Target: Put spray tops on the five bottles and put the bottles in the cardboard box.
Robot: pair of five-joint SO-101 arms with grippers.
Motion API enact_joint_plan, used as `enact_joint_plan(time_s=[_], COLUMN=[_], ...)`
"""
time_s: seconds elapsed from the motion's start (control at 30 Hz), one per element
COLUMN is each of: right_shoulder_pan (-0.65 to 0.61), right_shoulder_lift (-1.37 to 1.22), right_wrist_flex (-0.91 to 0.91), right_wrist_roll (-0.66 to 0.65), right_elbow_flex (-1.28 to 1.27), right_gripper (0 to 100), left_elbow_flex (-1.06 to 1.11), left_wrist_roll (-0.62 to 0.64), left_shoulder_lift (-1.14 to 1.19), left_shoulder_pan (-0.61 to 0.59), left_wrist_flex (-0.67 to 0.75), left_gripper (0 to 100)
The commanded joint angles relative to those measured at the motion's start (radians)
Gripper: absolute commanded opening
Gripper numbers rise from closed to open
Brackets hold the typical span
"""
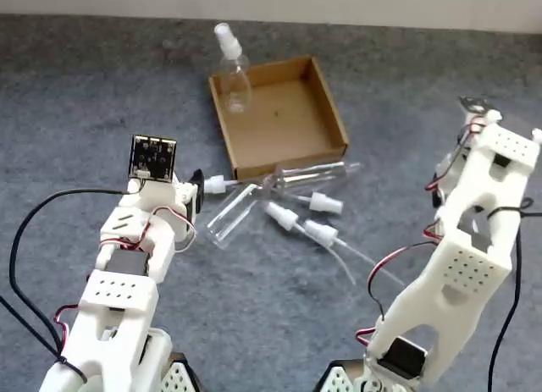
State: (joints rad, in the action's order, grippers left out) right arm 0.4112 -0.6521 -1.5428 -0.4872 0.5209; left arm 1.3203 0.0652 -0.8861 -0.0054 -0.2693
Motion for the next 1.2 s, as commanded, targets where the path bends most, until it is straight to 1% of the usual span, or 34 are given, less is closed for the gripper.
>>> enact_joint_plan(time_s=[0.0, 0.07, 0.17, 0.2, 0.33, 0.4, 0.57, 0.67, 0.8, 0.83, 0.93, 1.0, 1.17], right_shoulder_pan=[-0.033, -0.033, -0.027, -0.018, 0.022, 0.036, 0.073, 0.082, 0.073, 0.067, 0.038, 0.018, -0.01], right_shoulder_lift=[0.03, 0.036, 0.074, 0.091, 0.168, 0.203, 0.282, 0.331, 0.421, 0.441, 0.467, 0.467, 0.417], right_wrist_flex=[-0.035, -0.082, -0.168, -0.189, -0.211, -0.213, -0.2, -0.154, -0.01, 0.033, 0.136, 0.171, 0.18], right_wrist_roll=[-0.018, -0.035, -0.152, -0.172, -0.253, -0.293, -0.45, -0.528, -0.535, -0.52, -0.42, -0.399, -0.394], right_elbow_flex=[0.062, 0.082, 0.163, 0.183, 0.214, 0.174, 0.031, -0.087, -0.282, -0.329, -0.446, -0.476, -0.476], right_gripper=[25.2, 25.2, 25.4, 25.4, 25.5, 25.5, 25.7, 25.7, 25.7, 25.7, 25.7, 25.7, 25.7], left_elbow_flex=[-0.008, -0.008, -0.008, -0.008, -0.008, -0.008, -0.008, -0.008, -0.008, -0.008, -0.008, -0.008, -0.008], left_wrist_roll=[-0.009, -0.009, -0.009, -0.009, -0.009, -0.009, -0.009, -0.009, -0.009, -0.009, -0.009, -0.009, -0.009], left_shoulder_lift=[0.001, 0.001, 0.001, 0.001, 0.001, 0.001, 0.001, 0.001, 0.001, 0.001, 0.001, 0.001, 0.001], left_shoulder_pan=[0.016, 0.016, 0.016, 0.018, 0.019, 0.019, 0.019, 0.021, 0.021, 0.021, 0.021, 0.021, 0.021], left_wrist_flex=[0.02, 0.02, 0.02, 0.02, 0.02, 0.02, 0.02, 0.02, 0.02, 0.02, 0.02, 0.02, 0.02], left_gripper=[16, 16, 16, 16, 16, 16, 16, 16, 16, 16, 16, 16, 16])
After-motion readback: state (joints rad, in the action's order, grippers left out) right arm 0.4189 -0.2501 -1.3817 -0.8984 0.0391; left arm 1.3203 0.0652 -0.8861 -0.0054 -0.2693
